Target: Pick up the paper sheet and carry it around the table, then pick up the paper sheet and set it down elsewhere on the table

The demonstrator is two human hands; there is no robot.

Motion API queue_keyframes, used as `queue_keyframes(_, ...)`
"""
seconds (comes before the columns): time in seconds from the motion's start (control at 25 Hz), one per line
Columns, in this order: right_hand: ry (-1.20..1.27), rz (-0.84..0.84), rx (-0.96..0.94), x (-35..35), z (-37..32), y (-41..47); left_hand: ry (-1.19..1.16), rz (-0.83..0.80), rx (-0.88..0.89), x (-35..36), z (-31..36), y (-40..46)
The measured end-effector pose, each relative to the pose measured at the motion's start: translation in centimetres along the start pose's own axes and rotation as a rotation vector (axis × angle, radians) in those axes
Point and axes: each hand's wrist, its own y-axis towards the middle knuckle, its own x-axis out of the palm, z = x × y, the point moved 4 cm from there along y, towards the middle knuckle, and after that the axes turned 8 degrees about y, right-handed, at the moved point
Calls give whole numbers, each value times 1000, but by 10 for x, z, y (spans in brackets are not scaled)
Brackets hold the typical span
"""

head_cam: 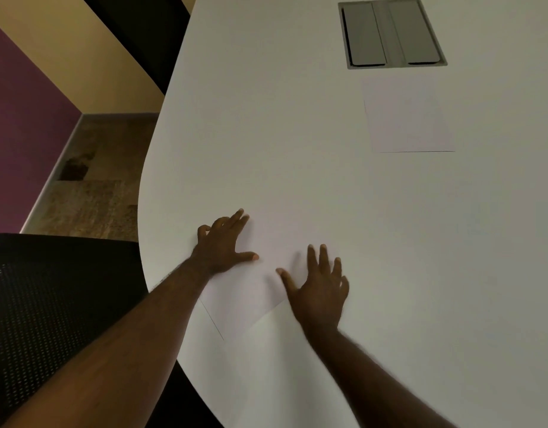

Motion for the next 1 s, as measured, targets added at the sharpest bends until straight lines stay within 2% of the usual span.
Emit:
queue_keyframes(0.2, 9, 170, -141, -87, 22, 61, -126, 248, 1, -58, 30, -5)
queue_keyframes(0.48, -48, 232, -239, -201, 82, 121, -162, 439, 69, -129, 145, 11)
queue_keyframes(0.72, -64, 233, -307, -282, 136, 188, -257, 506, -36, -161, 233, 52)
queue_keyframes(1.0, -59, 203, -325, -313, 167, 264, -265, 515, -75, -167, 271, 117)
